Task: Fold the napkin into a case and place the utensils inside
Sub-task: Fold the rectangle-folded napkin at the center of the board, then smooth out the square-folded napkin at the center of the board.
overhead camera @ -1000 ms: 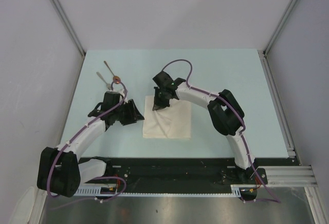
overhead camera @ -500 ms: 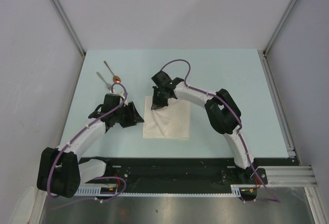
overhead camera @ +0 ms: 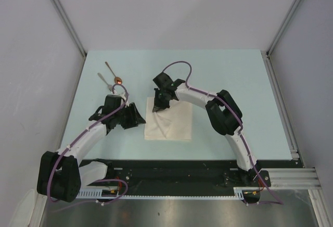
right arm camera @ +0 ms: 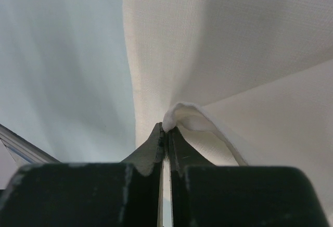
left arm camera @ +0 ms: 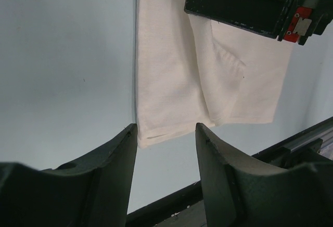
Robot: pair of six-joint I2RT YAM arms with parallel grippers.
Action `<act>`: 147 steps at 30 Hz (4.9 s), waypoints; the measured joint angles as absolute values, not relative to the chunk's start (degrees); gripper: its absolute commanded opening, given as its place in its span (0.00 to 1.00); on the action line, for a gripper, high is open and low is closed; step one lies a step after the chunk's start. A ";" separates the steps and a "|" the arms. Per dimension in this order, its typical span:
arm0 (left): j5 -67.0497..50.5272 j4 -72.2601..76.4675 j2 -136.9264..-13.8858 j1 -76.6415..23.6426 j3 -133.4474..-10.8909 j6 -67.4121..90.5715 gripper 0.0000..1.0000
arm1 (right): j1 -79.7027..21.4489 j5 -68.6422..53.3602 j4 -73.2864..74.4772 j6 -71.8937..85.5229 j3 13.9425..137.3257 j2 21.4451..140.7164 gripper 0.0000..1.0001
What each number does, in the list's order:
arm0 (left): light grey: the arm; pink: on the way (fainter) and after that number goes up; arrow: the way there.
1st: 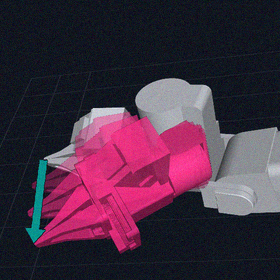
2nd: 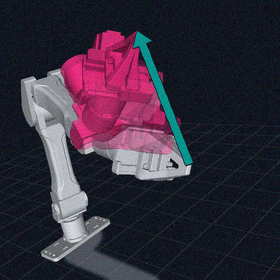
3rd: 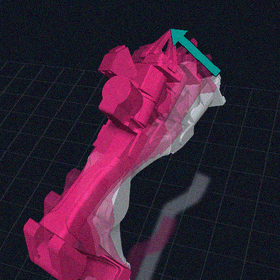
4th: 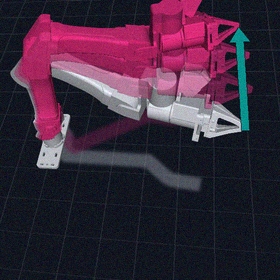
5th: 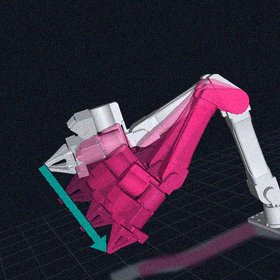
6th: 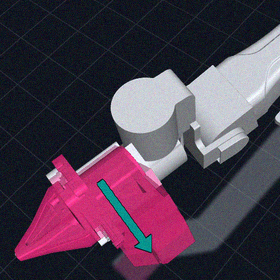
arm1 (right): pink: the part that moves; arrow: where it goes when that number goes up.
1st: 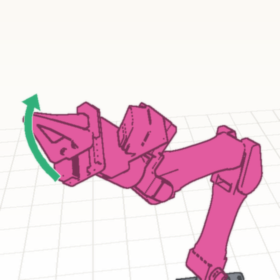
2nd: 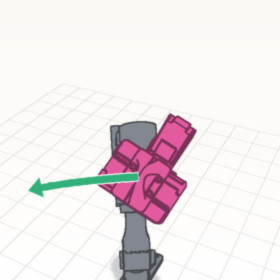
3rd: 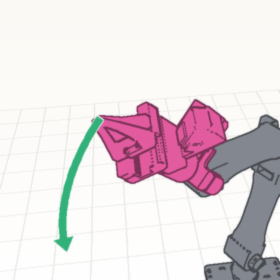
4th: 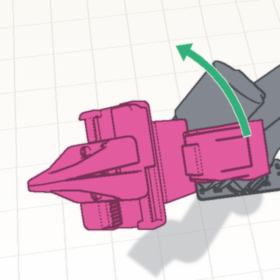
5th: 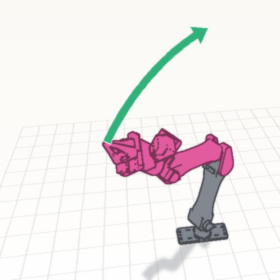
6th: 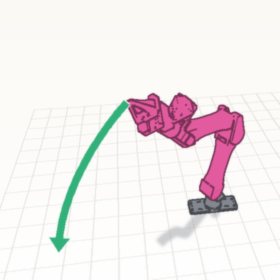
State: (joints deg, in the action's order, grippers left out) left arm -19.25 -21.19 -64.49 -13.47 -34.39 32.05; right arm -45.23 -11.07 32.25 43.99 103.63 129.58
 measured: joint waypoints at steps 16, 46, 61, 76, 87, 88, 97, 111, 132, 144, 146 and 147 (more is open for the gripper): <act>-18.33 -21.32 -63.18 -13.47 -34.39 31.97 0.60 | -43.48 -19.27 31.62 41.82 106.37 129.51 0.56; -21.96 -23.90 -95.55 -16.12 -54.98 32.62 0.61 | -37.65 -28.14 17.89 34.46 71.07 110.32 0.63; -20.91 -24.18 -99.53 -16.38 -58.46 39.11 0.61 | -38.65 -29.02 11.81 37.06 68.18 110.32 0.50; -20.16 -24.53 -103.77 -17.10 -61.36 40.38 0.36 | -38.28 -28.95 11.05 37.52 66.54 109.89 0.50; -18.44 -24.56 -103.48 -17.50 -60.47 39.53 0.00 | -33.71 -28.73 10.85 37.60 63.05 103.83 0.52; -18.20 -24.58 -103.22 -17.50 -60.03 39.44 0.00 | -33.23 -28.69 10.87 37.58 63.05 103.20 0.52; -16.71 -24.99 -98.65 -17.28 -57.39 38.92 0.00 | -33.08 -28.56 10.81 37.63 63.05 101.34 0.51; -16.67 -25.02 -96.97 -15.51 -54.70 38.15 0.00 | -33.71 -28.86 10.79 37.93 63.05 101.38 0.54; -16.71 -24.05 -98.39 -15.33 -54.33 37.19 0.15 | -42.15 -31.18 4.51 41.36 65.32 111.77 0.60; -11.40 -29.80 -90.59 -12.82 -54.54 35.57 0.77 | -49.80 -35.29 3.07 42.13 72.66 113.36 0.66; -8.60 -31.83 -85.12 -10.76 -54.54 34.50 0.75 | -49.43 -35.90 3.29 41.93 72.51 113.10 0.68; -7.64 -32.51 -82.63 -10.13 -54.74 34.02 0.73 | -48.77 -36.01 2.96 42.02 71.90 112.64 0.65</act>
